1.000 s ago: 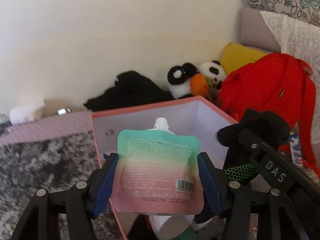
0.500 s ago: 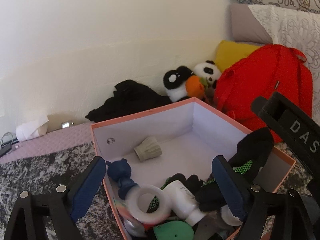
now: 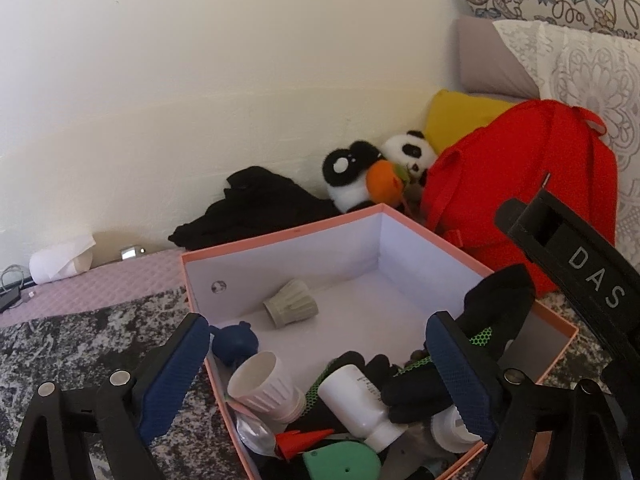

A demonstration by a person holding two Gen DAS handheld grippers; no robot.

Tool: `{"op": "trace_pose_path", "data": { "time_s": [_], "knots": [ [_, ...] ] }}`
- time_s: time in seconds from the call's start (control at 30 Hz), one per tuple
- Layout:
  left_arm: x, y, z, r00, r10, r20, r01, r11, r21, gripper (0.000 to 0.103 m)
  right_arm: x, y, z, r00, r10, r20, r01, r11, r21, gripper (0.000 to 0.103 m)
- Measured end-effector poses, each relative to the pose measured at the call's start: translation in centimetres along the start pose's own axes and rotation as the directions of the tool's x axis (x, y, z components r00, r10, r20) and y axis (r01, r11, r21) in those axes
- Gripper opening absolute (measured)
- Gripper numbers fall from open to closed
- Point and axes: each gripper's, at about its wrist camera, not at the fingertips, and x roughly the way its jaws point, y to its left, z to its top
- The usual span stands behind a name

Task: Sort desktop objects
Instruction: 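Release the glove from the right tool while the left drops the pouch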

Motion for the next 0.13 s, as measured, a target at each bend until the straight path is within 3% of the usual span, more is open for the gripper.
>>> {"op": "trace_pose_path", "data": {
  "time_s": [0.13],
  "knots": [
    [-0.32, -0.22, 0.13, 1.0, 0.005, 0.015, -0.005, 1.0, 0.012, 0.093, 0.02, 0.28, -0.22, 1.0, 0.004, 0.0, -0.004, 1.0, -0.004, 0.103]
  ]
}}
